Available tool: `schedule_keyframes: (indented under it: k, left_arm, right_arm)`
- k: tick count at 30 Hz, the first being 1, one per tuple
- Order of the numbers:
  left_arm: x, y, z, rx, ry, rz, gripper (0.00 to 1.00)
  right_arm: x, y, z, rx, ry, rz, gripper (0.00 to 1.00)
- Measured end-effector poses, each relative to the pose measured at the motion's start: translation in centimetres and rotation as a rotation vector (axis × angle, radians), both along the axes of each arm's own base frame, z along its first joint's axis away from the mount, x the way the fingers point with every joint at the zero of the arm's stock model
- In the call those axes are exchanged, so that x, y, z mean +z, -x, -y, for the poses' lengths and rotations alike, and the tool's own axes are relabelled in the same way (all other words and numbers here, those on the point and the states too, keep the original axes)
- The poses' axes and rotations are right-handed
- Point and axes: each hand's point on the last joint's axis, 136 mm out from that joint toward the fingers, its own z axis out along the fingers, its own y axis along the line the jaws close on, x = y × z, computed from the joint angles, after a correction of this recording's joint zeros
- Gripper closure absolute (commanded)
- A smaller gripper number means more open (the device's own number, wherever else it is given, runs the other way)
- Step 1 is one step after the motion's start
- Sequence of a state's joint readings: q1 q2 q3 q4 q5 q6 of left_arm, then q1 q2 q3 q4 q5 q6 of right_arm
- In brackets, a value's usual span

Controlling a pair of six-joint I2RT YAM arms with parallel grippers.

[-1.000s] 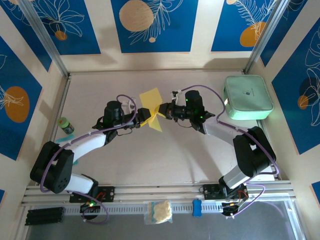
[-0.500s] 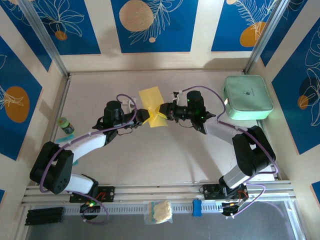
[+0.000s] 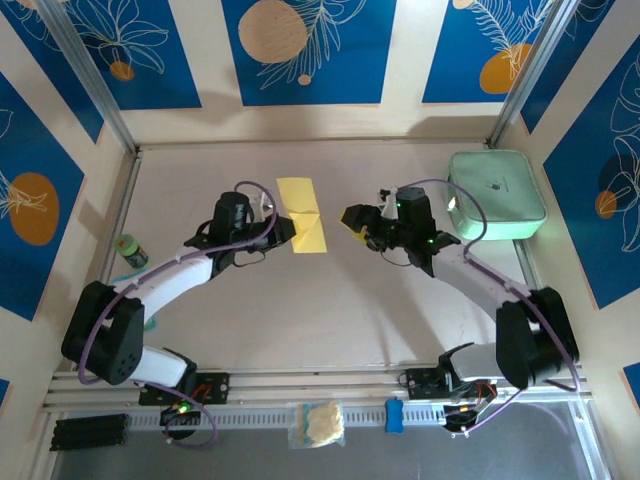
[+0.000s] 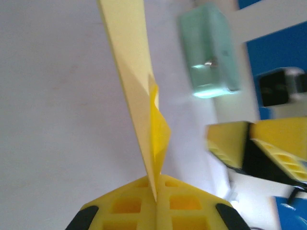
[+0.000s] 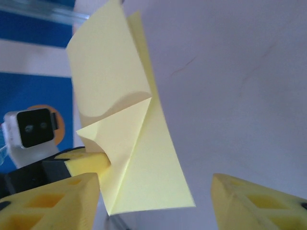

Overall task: Fold a paper plane with a square sheet of paper (pick it up from the middle)
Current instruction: Turn over the paper at the center of the table.

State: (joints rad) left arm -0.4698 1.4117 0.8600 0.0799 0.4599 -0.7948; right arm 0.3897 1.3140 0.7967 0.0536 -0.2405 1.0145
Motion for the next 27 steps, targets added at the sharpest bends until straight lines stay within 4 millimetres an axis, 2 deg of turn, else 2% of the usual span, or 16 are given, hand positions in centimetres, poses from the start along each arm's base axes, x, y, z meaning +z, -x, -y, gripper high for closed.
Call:
schedule_keyframes:
  k: [3, 9, 16, 21, 24, 27]
  left_arm:
    - [-0.1, -1.1, -1.4, 0.030, -0.201, 0.044, 0.98]
    - [-0.7, -2.1, -3.4, 0.056, -0.683, 0.107, 0.98]
    - [-4.5, -1.6, -5.7, 0.050, -1.203, 0.072, 0.98]
    - [-8.4, -1.3, -5.8, 0.011, -1.372, 0.021, 0.93]
    - [-10.9, -0.9, -5.8, -0.022, -1.399, -0.032, 0.85]
    - [-12.6, -0.4, -4.8, -0.054, -1.350, -0.081, 0.75]
  right_arm:
    - [-0.1, 0.5, 1.9, -0.059, 0.093, 0.017, 0.26]
    - [-1.6, 1.1, 4.8, -0.134, 0.254, 0.006, 0.25]
    - [-3.2, 1.2, 7.0, -0.200, 0.341, -0.042, 0.25]
    - [-3.4, 1.2, 8.7, -0.258, 0.375, -0.059, 0.26]
    - [-3.0, 1.3, 9.7, -0.289, 0.377, -0.053, 0.26]
    - [-2.9, 1.6, 10.3, -0.310, 0.377, -0.056, 0.26]
